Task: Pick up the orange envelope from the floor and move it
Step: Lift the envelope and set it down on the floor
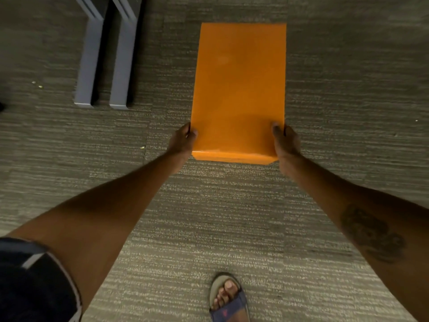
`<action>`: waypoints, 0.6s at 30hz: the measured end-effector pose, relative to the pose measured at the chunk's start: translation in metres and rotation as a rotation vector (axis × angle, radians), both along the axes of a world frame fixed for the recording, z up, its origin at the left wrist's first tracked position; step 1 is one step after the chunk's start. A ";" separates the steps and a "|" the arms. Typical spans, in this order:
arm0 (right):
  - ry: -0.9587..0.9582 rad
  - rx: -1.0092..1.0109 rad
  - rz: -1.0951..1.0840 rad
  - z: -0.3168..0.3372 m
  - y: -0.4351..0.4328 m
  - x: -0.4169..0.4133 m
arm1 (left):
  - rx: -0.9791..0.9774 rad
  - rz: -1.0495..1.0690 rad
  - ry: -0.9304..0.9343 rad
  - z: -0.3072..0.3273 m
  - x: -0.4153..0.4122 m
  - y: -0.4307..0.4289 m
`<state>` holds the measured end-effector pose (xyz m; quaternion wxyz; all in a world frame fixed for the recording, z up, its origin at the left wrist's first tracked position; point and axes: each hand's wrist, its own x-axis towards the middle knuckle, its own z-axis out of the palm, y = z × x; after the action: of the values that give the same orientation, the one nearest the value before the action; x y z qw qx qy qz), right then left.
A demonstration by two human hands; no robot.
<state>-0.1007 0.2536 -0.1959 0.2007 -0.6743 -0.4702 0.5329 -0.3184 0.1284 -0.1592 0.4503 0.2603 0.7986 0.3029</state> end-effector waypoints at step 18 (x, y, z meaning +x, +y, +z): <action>-0.463 0.295 0.631 0.054 -0.036 0.023 | -0.195 -0.346 0.626 0.045 0.033 -0.010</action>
<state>-0.0780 0.2173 -0.1416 0.0109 -0.5634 -0.7576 0.3295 -0.2856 0.1181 -0.1145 0.2516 0.4273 0.8669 0.0502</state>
